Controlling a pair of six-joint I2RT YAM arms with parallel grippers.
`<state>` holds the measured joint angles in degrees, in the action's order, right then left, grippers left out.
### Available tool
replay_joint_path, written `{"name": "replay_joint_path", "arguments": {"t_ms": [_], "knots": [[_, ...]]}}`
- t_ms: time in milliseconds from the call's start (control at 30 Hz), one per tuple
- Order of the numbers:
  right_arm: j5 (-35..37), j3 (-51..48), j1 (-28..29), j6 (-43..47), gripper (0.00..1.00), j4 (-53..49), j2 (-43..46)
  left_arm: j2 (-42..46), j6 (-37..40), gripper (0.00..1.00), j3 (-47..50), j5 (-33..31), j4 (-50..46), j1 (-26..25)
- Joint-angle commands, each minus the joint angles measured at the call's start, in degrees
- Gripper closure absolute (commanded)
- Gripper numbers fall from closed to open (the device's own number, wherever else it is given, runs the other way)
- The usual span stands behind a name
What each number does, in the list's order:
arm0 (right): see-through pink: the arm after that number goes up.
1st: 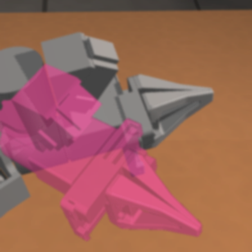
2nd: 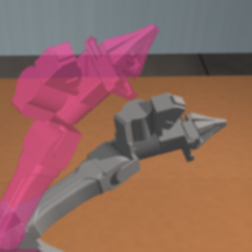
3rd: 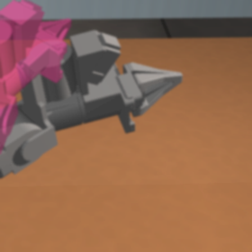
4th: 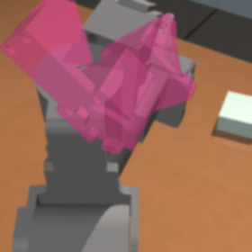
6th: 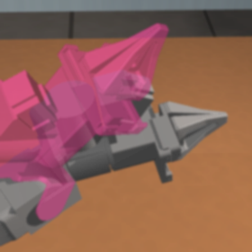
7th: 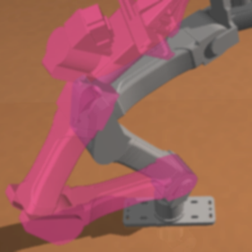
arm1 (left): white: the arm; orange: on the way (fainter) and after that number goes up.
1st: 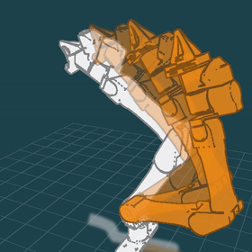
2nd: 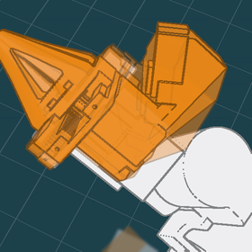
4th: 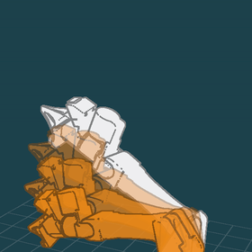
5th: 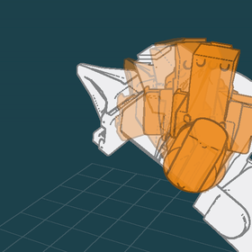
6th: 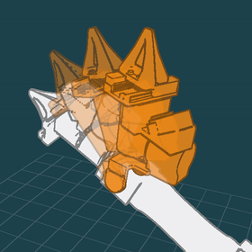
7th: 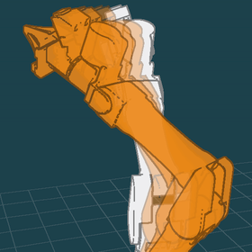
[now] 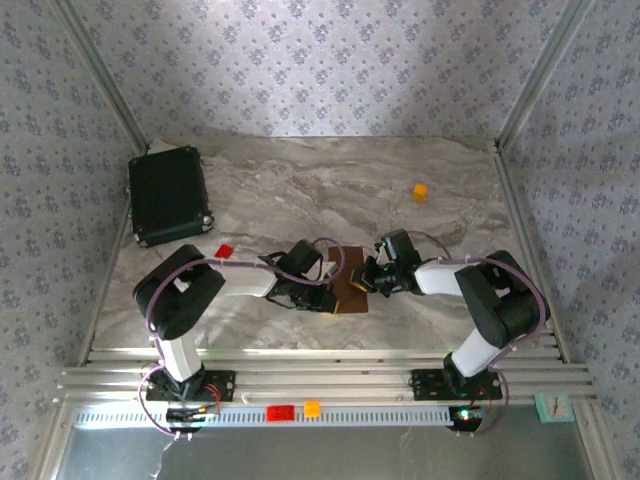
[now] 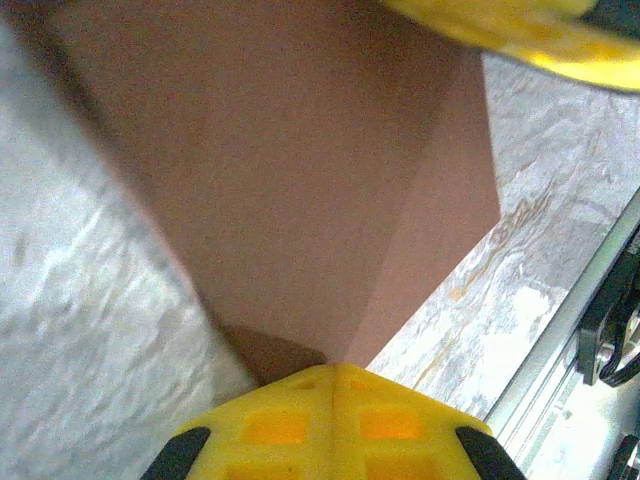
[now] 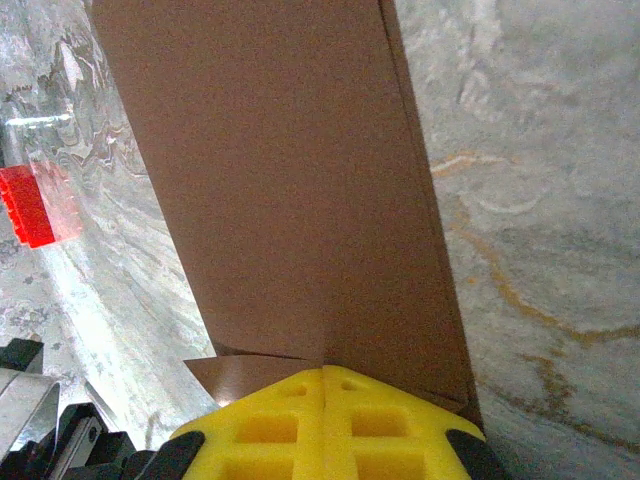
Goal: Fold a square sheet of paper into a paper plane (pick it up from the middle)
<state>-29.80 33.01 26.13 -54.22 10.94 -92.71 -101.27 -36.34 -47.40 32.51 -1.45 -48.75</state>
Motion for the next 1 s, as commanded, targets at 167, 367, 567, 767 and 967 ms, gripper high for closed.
{"name": "replay_joint_path", "arguments": {"t_ms": [167,367,567,767,967], "knots": [[4.4,-2.7,-0.6,0.5,1.00,-8.3,-2.3,5.4,-0.5,0.95,4.1,-2.0,-3.6,-0.3],[4.3,-2.5,-0.5,0.2,1.00,-8.1,-2.3,12.8,-1.9,0.96,3.3,-2.7,-0.2,0.0],[4.1,-2.4,-0.5,0.0,1.00,-7.6,-2.7,5.3,-1.6,0.96,-3.8,-1.6,0.5,0.5],[3.6,-2.3,-0.5,-0.2,1.00,-7.5,-2.6,-2.5,-1.2,0.96,-7.1,-1.9,0.8,0.5],[3.6,-1.6,-0.7,0.8,1.00,-9.0,-1.9,-2.9,-1.1,0.97,-1.7,-2.1,1.0,0.1]]}}
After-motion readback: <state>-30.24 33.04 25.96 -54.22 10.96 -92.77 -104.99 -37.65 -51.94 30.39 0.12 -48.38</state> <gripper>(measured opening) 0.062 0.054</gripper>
